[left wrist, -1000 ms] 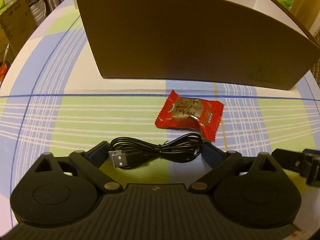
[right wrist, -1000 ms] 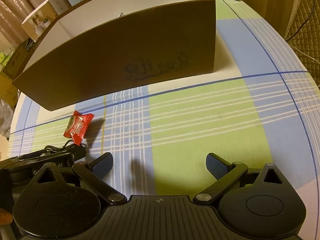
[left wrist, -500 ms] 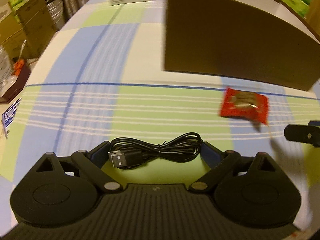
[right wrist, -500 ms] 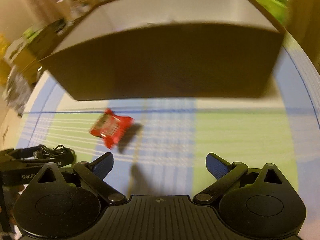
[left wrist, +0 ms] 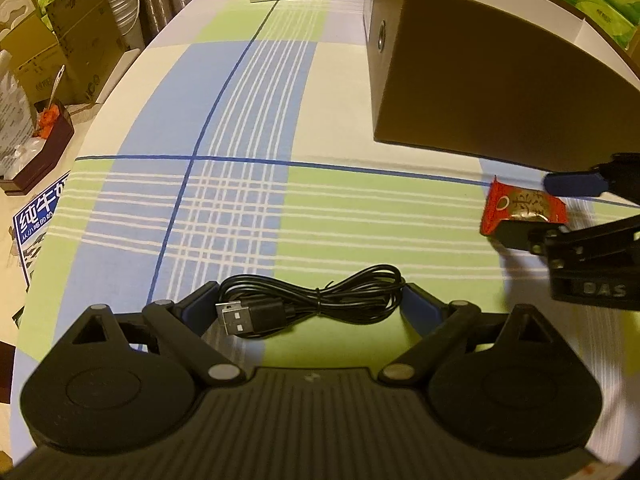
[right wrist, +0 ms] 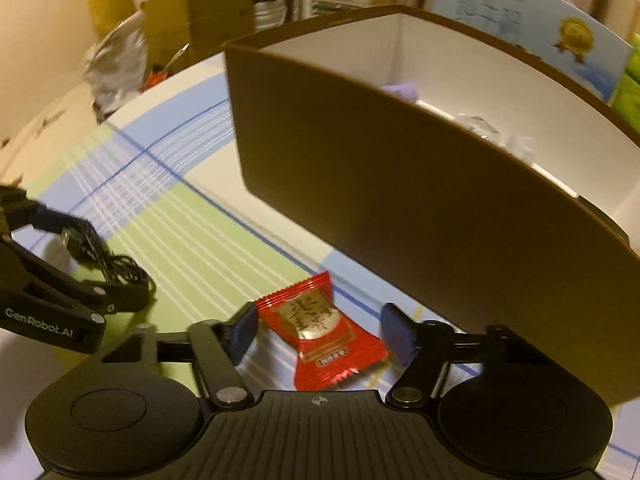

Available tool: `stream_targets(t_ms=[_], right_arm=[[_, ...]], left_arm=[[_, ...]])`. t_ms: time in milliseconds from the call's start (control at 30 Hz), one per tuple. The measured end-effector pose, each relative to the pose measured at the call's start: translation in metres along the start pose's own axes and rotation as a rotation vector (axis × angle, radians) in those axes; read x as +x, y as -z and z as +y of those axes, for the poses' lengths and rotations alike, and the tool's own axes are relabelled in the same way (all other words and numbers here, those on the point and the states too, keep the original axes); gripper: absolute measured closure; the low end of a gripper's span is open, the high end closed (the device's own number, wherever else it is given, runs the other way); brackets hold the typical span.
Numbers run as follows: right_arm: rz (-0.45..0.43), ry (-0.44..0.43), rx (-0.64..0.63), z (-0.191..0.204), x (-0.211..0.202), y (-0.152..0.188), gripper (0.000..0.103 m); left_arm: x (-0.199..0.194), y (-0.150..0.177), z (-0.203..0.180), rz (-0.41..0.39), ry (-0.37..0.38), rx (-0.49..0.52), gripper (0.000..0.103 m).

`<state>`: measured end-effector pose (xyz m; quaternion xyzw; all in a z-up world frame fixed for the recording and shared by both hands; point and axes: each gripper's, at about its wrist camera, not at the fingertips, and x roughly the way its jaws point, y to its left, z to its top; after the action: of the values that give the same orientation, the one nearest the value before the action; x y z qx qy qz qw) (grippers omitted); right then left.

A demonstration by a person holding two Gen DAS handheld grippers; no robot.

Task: Organize objects
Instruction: 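Grasp the black USB cable with left tool while right tool grasps the red candy packet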

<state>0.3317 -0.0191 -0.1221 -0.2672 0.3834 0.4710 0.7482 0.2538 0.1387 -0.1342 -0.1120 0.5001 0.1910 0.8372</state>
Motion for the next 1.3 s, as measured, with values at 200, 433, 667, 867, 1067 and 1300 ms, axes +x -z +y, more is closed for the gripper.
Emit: stream_targets(t_ms=[200,433,667,867,1067,1300], right_arm=[[0.026,-0.022,0.013,0.003,0.003,0.01,0.069],[0.039,-0.017,0.107,0.004,-0.014,0.031,0.07],[0.032,0.006,0.225,0.001,-0.05,0.07,0.07],[0.046,0.047,0.3,-0.001,-0.078,0.101,0.07],[0.045,0.067,0.373,0.0,-0.097,0.126,0.07],[0.049,0.069,0.392,0.002,-0.103,0.128,0.071]], left_arm=[[0.0,0.002,-0.002,0.001,0.018,0.025,0.01],[-0.004,0.008,-0.022,-0.001,0.056,0.084,0.01],[-0.014,0.028,-0.054,-0.001,0.13,0.197,0.01],[-0.025,0.049,-0.077,0.007,0.189,0.299,0.01],[-0.037,0.067,-0.087,0.022,0.226,0.367,0.01],[-0.046,0.067,-0.088,0.03,0.231,0.354,0.01]])
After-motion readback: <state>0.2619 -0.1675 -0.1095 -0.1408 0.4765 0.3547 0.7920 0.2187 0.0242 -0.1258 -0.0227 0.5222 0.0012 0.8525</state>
